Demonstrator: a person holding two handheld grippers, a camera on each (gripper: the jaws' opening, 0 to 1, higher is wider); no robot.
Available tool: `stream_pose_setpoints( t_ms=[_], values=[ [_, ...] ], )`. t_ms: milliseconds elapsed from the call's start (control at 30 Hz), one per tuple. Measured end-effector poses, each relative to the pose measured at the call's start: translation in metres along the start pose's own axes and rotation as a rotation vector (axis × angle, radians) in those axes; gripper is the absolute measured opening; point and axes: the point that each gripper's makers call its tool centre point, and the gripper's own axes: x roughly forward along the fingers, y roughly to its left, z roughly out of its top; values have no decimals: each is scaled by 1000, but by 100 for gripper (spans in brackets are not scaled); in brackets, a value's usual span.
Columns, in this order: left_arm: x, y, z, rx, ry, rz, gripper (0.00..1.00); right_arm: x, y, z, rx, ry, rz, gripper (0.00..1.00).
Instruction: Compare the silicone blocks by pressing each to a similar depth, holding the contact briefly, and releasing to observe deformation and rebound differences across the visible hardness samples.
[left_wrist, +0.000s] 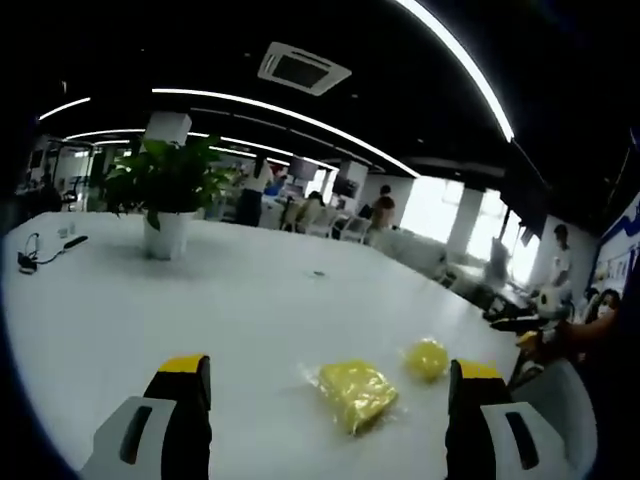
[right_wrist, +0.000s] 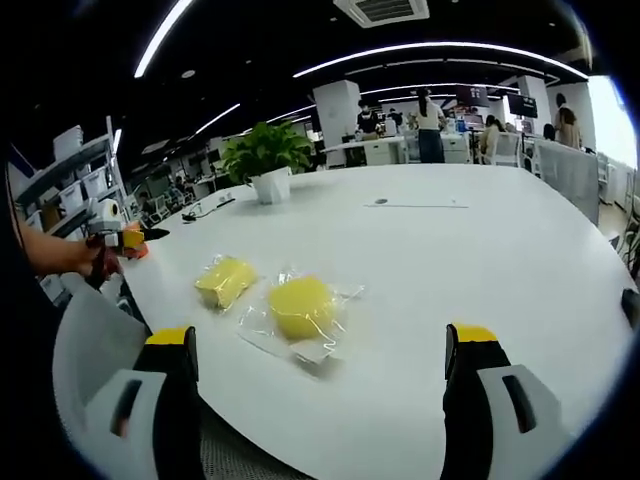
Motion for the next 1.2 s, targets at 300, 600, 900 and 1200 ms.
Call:
stream_pose_setpoints(
  t_ms=[300, 600, 900, 1200],
  values=[
    [4, 6, 8, -3, -16, -22, 100, -1, 2, 1, -2, 12, -23, 96],
    [-1, 26, -2, 14, 37, -38, 100, -7, -1, 1, -12, 33, -119, 96],
    [-16, 26, -3, -7, 64, -88, 100, -10, -1, -2, -18, 67, -160, 97],
    [-20, 38, 15, -25, -21, -47, 100, 5, 5, -9, -38, 76, -67, 96]
  ],
)
